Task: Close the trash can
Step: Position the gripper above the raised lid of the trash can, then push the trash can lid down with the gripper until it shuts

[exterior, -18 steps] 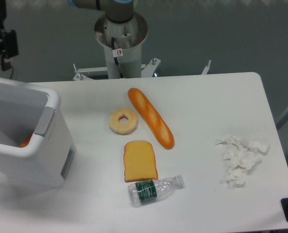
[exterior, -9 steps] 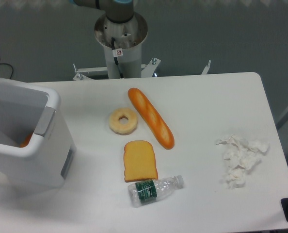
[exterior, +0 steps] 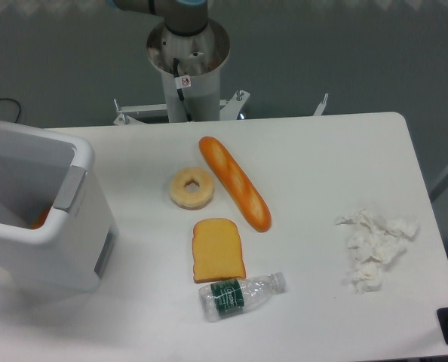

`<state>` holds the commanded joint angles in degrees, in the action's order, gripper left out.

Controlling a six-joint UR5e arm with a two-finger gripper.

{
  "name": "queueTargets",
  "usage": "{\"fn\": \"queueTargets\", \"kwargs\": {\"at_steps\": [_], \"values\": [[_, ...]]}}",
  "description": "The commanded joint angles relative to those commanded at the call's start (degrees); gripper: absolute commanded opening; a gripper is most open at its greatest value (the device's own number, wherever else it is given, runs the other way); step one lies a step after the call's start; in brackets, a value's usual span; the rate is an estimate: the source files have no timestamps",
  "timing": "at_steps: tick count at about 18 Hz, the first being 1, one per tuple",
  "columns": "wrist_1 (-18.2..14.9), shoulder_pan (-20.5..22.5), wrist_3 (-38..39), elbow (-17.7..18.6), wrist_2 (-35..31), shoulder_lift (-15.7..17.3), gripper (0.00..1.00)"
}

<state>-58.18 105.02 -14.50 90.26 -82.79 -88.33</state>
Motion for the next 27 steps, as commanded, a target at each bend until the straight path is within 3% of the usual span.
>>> {"fn": "queueTargets", "kwargs": {"at_steps": [11,22,27], "values": [[-0.09,5.64,-0.09,0.00,0.00,0.53,1.00],[-0.26,9.06,-0.09,0.44,-0.53,-4.30,1.00],[-0.35,9.85,-0.09,1.14,-1.05,-4.39,1.00]]}}
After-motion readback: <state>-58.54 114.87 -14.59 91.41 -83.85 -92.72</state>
